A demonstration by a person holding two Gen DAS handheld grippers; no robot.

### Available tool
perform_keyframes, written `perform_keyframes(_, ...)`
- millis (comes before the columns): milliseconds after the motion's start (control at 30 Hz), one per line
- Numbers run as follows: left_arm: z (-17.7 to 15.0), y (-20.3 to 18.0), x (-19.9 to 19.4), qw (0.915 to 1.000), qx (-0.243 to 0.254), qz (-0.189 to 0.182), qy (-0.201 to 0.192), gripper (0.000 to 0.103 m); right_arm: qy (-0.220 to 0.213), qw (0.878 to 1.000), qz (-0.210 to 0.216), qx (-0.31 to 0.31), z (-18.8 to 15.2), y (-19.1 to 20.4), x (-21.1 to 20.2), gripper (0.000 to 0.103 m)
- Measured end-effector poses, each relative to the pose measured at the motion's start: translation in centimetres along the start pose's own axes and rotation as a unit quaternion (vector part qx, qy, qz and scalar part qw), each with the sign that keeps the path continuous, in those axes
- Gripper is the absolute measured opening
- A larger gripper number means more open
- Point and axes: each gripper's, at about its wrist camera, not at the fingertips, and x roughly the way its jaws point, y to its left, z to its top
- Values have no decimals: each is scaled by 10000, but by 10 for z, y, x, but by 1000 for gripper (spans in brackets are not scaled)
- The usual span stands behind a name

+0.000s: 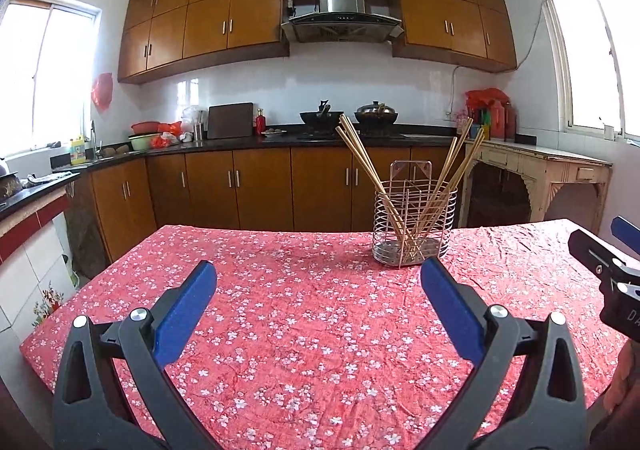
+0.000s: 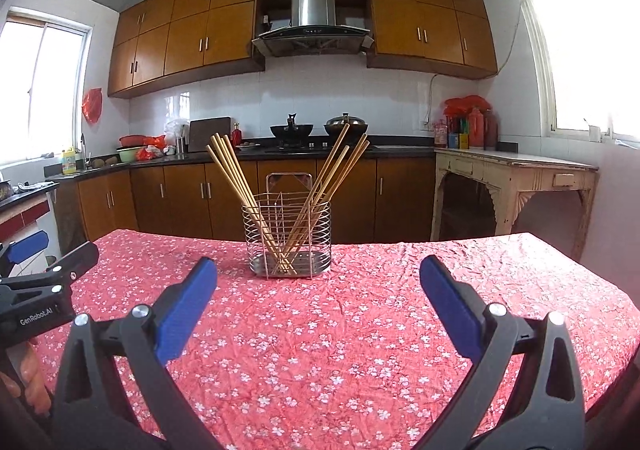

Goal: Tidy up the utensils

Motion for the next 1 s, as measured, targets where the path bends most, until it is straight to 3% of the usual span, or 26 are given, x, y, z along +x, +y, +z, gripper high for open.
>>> perform_keyframes(1000,0,-5,2,9999,-55,-70,84,101,-20,10000,32,27,1,-3,0,99)
